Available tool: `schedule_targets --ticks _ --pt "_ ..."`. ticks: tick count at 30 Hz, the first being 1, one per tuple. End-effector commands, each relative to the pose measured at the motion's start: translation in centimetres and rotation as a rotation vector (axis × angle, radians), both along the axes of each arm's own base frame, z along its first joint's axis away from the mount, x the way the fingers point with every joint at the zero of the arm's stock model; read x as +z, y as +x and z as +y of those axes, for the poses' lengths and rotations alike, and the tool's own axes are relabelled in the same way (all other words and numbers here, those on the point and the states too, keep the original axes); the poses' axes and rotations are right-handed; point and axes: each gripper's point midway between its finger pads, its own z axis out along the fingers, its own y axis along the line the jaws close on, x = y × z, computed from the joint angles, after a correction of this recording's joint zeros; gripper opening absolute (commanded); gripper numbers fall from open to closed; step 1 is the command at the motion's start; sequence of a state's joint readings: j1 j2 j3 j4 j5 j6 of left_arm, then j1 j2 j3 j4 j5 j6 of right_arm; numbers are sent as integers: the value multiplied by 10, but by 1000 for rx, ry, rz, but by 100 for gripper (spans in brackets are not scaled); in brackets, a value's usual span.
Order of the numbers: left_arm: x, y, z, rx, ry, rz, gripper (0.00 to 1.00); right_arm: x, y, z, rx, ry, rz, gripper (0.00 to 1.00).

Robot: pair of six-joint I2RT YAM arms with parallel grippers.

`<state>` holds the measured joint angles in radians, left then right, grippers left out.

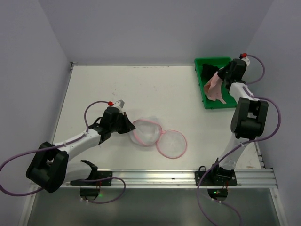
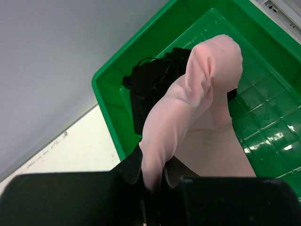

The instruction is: Unzip the laundry bag and remove the bra

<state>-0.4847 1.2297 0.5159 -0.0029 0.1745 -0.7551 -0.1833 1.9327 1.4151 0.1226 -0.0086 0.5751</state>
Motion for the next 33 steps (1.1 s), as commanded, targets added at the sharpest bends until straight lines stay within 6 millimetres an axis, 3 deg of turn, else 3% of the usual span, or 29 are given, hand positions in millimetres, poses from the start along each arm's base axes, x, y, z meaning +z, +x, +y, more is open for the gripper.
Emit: schedule_targets --ticks 1,4,10,12,13,15,16,17,22,26,27,28,29,30,31,33 --pt "14 10 -5 -18 -19 -45 0 19 -1 -2 -43 62 -76 5" --pt "15 9 -5 -23 -20 -44 0 -4 -22 -11 -91 152 -33 18" --pt "18 7 -4 -18 -27 -57 0 -25 -56 -15 -139 206 64 61" --pt "20 6 -4 -15 -31 -61 0 -13 -67 -18 -168 194 65 74" --pt "21 6 -3 -14 -33 -63 0 -13 -75 -21 -193 186 94 77" --pt "24 7 -2 -8 -36 -73 0 7 -90 -24 -221 154 96 84" --pt "25 6 -2 -7 -36 -76 0 9 -99 -24 -224 147 111 91" --pt "26 7 -2 -4 -32 -82 0 27 -106 -21 -216 129 85 94" --pt "30 10 -2 2 -35 -94 0 42 -146 -12 -200 71 137 99" --pt "26 14 -1 10 -20 -90 0 42 -177 29 -77 68 123 99" --pt "27 17 -2 9 -20 -94 0 26 -189 42 -41 73 153 99" --pt "27 18 -3 8 -17 -94 0 34 -197 56 4 73 115 99" --pt "23 20 -2 12 -4 -88 0 31 -203 85 94 82 118 98" --pt "26 24 -3 13 -5 -94 0 17 -214 100 139 86 145 97" --pt "23 26 -3 14 4 -88 0 16 -224 134 241 93 148 97" --pt "27 33 -5 16 2 -97 0 -6 -245 159 312 105 221 96"
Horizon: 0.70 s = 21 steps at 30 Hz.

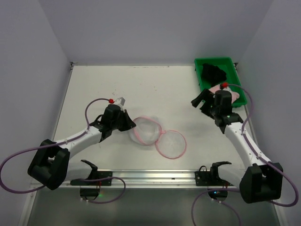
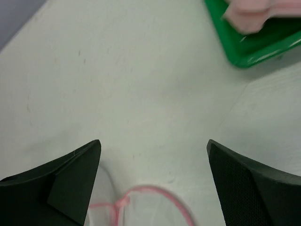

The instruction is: Unzip the laundry bag and remove the bra

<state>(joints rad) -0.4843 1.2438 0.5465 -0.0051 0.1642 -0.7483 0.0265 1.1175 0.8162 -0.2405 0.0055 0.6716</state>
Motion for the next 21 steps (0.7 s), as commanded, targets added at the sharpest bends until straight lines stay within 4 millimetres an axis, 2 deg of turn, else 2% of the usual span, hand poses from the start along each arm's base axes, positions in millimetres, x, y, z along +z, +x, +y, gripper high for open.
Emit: schedule_targets --ticks 1,2,4,5,6,8,9,11,12,13,14,15,16,18,20,21 --pt "21 28 -4 16 -1 -80 0 -27 -37 57 201 30 90 95" --pt "17 31 -3 21 6 -72 0 -33 -50 83 285 51 112 94" --pt "19 39 -6 23 3 -75 0 -53 -71 105 362 60 180 91" --pt "14 42 -7 22 9 -62 0 -61 -83 124 427 66 217 91" --pt "17 47 -9 24 4 -67 0 -72 -95 130 458 70 259 91" --pt "10 50 -10 22 4 -48 0 -82 -103 133 463 71 287 91" --pt "10 52 -10 24 2 -47 0 -88 -102 125 426 47 289 91" --pt "6 51 -12 20 -8 -32 0 -85 -93 112 354 7 257 91" --pt "4 49 -12 15 -11 -27 0 -77 -84 106 313 -9 223 91" --pt "4 48 -13 14 -17 -24 0 -71 -72 88 233 -40 197 92" --pt "4 47 -13 14 -24 -26 0 -66 -64 79 198 -57 179 92" --pt "2 45 -12 12 -21 -20 0 -52 -51 71 156 -69 149 92" --pt "1 43 -12 12 -20 -19 0 -45 -39 46 63 -98 130 93" --pt "0 40 -11 10 -24 -17 0 -24 -16 24 -18 -131 88 93" --pt "0 38 -11 7 -29 -17 0 -9 1 -9 -135 -191 67 94" --pt "-1 38 -11 7 -31 -16 0 10 14 -17 -170 -202 31 95"
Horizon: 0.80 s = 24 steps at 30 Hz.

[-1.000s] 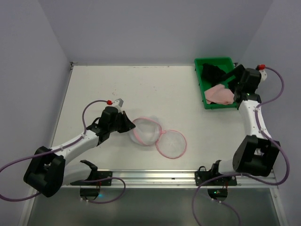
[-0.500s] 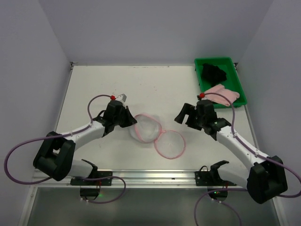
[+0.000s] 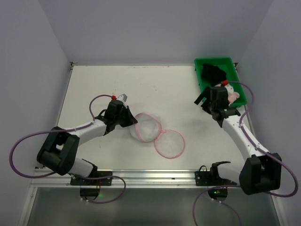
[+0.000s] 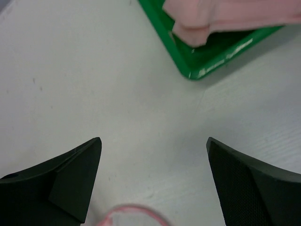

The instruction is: Unzip the laundry bag and remove the bra

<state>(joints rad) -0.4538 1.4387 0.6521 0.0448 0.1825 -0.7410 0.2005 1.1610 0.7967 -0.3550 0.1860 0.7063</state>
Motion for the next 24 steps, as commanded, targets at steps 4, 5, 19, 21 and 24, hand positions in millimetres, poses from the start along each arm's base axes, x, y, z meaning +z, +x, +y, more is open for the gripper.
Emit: schedule_targets --ticks 4,5,19,21,24 --pt "10 3 -5 -20 -50 -45 0 46 82 -83 -282 -151 -83 95" --pt "9 2 -7 -27 -53 -40 0 41 89 -88 -298 -137 -68 95" --pt "10 -3 -8 -48 -59 -38 0 -14 163 -154 -462 -96 82 94" --pt "10 -3 -9 -56 -65 -33 0 -14 173 -157 -463 -75 95 95" --pt "6 -4 -11 -63 -64 -18 0 -25 189 -158 -442 -41 127 95"
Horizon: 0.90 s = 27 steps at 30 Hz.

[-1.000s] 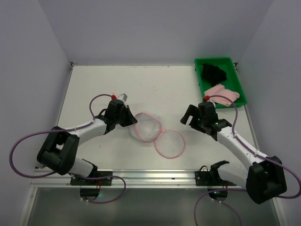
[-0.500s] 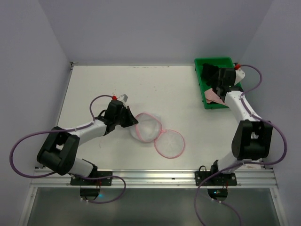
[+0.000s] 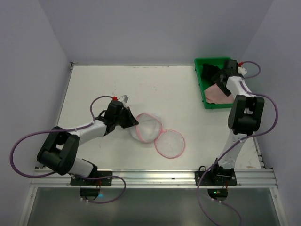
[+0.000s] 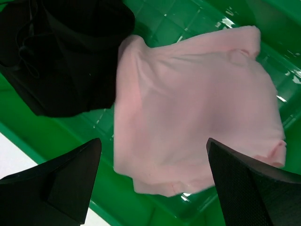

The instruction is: Unzip the laundry bag and remove the bra

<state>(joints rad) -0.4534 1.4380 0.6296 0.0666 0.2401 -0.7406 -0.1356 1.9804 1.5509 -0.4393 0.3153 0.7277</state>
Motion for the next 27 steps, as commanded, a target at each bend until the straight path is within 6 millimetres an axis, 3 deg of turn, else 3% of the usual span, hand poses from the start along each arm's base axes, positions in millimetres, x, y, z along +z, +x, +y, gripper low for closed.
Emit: schedule_targets --ticks 1,5,7,10,13,15,17,18,19,20,21,22,23,25,26,27 --pt "6 5 -5 -21 -28 -31 0 3 20 -3 5 54 -10 95" --pt "2 4 -5 -22 -28 -20 0 -5 34 1 54 121 11 95" --pt "3 5 -6 -24 -33 -19 0 2 43 5 102 128 -17 95" --pt "6 5 -6 -27 -34 -23 0 31 50 20 191 150 -126 95" --pt "12 6 -6 -24 -38 -39 0 85 39 41 283 105 -250 95" --pt "16 8 -6 -21 -38 -50 0 123 20 57 335 66 -315 95" --pt "18 10 -5 -15 -31 -60 0 127 -2 89 424 82 -304 95" --pt "17 11 -3 -10 -24 -64 0 146 -18 102 460 83 -335 95" --pt "15 13 1 8 -2 -74 0 147 -30 123 514 89 -330 95" --pt "12 14 4 20 11 -73 0 127 -50 142 550 106 -281 95" --pt "10 14 6 29 17 -74 0 139 -70 164 604 109 -307 95" --pt "7 14 8 38 17 -72 0 132 -83 175 618 131 -294 95" --pt "7 16 10 48 15 -75 0 106 -104 185 645 166 -238 95" --pt "3 16 11 60 15 -62 0 99 -138 205 686 214 -220 94" --pt "3 16 11 59 14 -62 0 72 -158 210 703 238 -160 93" --pt "2 17 13 64 17 -60 0 62 -172 215 711 247 -130 93"
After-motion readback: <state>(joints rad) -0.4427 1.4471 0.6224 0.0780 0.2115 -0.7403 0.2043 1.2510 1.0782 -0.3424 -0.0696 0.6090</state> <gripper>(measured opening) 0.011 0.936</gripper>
